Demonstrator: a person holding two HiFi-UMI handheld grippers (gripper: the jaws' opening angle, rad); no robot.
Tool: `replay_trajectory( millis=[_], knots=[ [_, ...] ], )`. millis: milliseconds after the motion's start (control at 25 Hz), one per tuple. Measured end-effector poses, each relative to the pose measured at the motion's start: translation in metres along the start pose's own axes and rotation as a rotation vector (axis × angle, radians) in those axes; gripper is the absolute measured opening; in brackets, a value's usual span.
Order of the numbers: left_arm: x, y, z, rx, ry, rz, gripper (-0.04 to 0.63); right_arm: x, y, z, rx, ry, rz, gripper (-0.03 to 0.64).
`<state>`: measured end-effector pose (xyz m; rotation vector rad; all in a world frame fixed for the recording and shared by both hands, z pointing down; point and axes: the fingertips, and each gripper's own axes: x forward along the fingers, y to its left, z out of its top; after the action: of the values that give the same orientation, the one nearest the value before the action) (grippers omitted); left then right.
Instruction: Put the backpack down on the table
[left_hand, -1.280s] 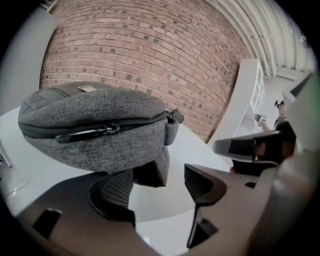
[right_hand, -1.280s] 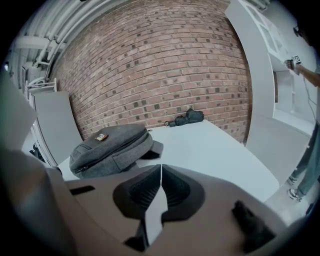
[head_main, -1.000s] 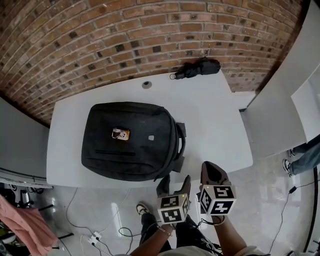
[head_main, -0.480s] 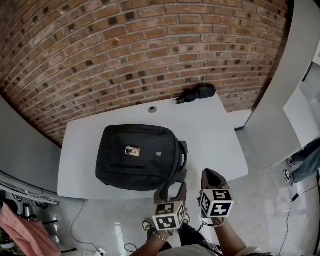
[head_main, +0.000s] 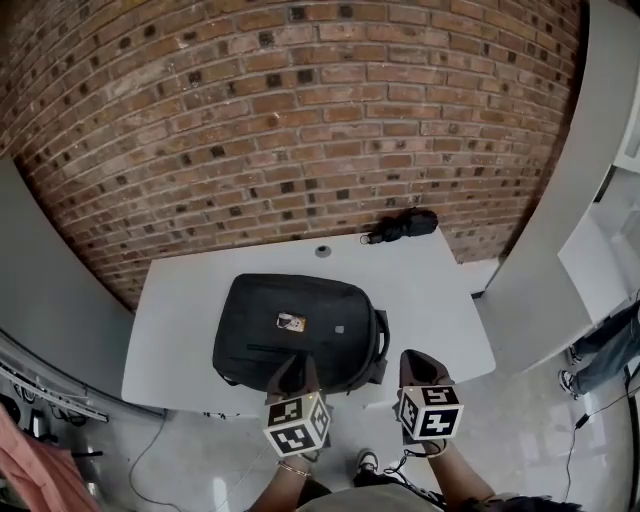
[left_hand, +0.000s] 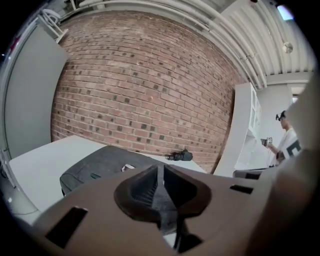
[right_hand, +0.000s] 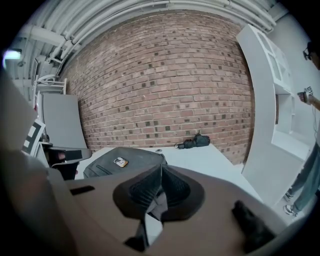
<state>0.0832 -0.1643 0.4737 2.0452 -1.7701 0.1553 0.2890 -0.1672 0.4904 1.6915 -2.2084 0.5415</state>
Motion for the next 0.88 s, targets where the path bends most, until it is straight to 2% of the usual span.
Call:
replay_trajectory(
  millis=[120, 400, 880],
  knots=[
    [-0.006, 0.016, 0.017, 0.01, -0.02, -0.022, 0.023, 0.002, 0.017, 0.016, -0.003, -0.021, -0.007, 0.031],
    [-0.008, 0.045, 0.05, 0.078, -0.054, -0.034, 0.014, 0.016, 0.053, 0.048, 0.014, -0.087, -0.008, 0.031],
    [0.001, 0.085, 0.053, 0.082, -0.015, 0.005, 0.012, 0.026, 0.071, 0.048, 0.011, -0.075, -0.023, 0.031]
  ],
)
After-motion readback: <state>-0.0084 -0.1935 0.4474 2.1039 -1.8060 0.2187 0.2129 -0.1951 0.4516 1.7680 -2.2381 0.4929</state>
